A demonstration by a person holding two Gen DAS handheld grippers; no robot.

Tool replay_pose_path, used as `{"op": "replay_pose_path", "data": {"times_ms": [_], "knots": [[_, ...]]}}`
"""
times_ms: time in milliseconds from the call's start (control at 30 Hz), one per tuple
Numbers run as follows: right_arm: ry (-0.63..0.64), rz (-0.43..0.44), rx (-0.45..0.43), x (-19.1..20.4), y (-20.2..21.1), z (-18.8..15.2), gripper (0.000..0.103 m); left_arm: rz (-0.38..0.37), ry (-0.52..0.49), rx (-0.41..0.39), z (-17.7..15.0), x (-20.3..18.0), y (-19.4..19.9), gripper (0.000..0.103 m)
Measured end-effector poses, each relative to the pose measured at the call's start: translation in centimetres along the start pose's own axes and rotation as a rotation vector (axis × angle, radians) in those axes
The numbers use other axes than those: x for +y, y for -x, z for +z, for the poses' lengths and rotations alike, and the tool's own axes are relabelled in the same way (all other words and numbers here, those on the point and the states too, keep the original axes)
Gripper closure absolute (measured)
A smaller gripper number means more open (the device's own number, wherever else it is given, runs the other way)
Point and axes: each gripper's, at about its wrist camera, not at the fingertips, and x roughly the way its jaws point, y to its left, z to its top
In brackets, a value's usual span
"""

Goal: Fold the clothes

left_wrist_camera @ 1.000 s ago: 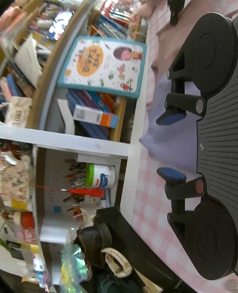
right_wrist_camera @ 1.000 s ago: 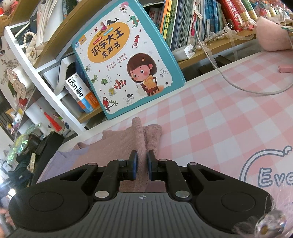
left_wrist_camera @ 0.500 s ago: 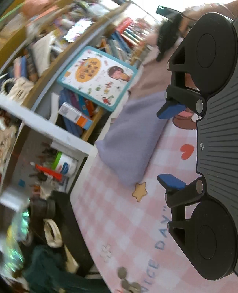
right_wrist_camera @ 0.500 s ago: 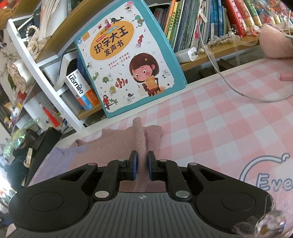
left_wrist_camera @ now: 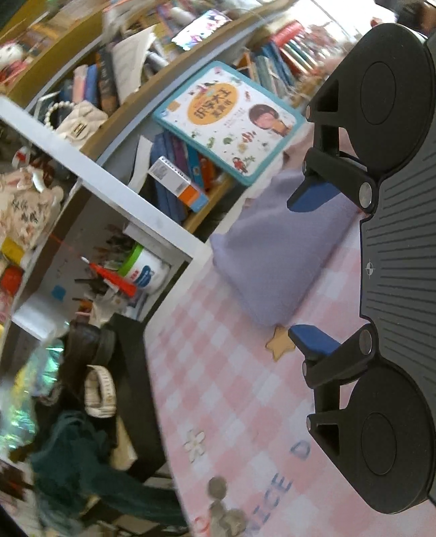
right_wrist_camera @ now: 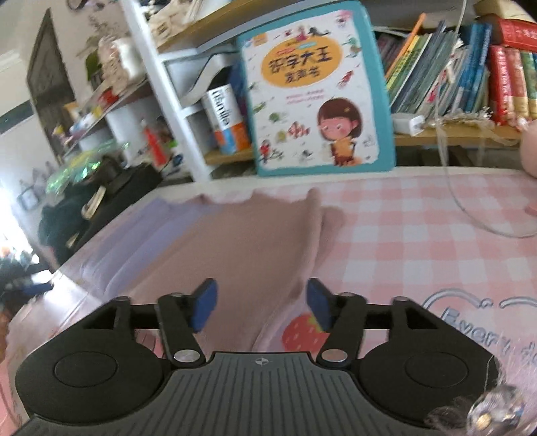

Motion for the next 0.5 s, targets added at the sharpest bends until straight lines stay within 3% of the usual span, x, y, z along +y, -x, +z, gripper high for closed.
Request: {"op": "replay_pose_path", "data": {"times_ms": [133, 267, 367, 500], "knots": [[-0.071, 0.031, 0.028, -0.9, -1.3, -0.1, 0.042, 0.005, 0.068, 0.027, 0.5, -0.2, -2.2, 0.026], [-0.179, 0.118, 0.069, -1.9, -2.7, -0.1, 0.045, 0.038, 0.142, 0.013, 0.8, 0.0, -3.9, 0.026], [-0.141, 0.095, 0.086, -1.4, -3.0, -0.1, 0.057, 0.059, 0.217, 0.007, 1.1, 1.0, -5.1, 0.026], [-0.120, 0.089, 0.076, -1.6, -3.0, -0.4, 0.064, 0.058, 0.286, -0.025, 1.3, 2.0, -5.9, 0.026]]}}
